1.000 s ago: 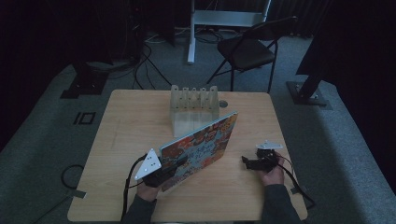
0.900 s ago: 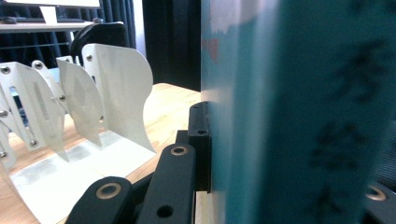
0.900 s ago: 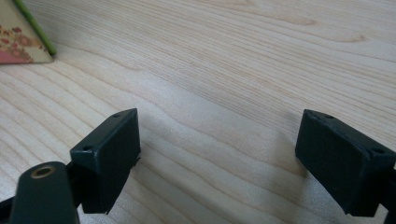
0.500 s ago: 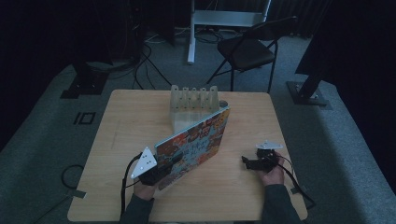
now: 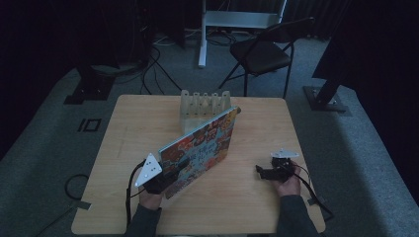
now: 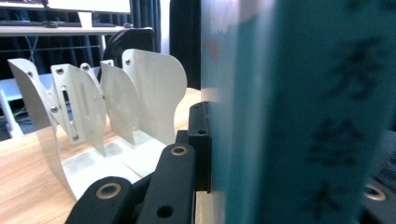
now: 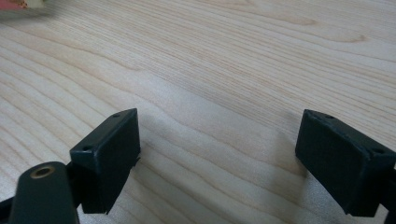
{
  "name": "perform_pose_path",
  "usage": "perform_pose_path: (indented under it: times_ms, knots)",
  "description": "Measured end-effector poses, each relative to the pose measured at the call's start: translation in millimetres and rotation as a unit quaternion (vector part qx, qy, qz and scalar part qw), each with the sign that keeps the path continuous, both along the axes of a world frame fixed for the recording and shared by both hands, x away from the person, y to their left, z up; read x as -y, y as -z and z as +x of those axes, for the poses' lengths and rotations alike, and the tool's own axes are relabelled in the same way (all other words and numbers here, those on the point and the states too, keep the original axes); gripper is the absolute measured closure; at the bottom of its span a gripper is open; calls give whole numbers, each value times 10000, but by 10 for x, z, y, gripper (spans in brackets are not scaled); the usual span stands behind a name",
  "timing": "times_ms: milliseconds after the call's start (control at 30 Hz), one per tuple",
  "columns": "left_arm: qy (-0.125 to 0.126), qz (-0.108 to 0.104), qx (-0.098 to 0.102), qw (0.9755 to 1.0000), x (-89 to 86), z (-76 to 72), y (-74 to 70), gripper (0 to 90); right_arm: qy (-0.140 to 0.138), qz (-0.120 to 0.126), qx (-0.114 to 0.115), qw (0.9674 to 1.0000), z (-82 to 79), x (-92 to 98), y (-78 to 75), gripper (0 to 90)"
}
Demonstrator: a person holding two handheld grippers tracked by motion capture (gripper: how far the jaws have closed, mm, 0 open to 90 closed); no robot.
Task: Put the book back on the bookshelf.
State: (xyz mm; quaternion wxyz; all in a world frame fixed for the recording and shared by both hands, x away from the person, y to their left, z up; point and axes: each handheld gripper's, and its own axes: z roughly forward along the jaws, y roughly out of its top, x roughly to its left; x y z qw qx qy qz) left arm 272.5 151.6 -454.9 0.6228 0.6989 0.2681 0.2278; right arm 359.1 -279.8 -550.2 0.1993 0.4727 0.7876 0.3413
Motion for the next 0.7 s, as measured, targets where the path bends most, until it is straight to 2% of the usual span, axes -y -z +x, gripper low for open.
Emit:
perform_pose_path:
  times_ms: [267,700]
  knots:
    - [-196,-81,-19,9998,-49,17,3,812,1,0,-2,10000,0,0,0,132]
    - [-424,-101,-43,9990,-123,22,-3,812,3,5,-3,10000,0,-1,0,132]
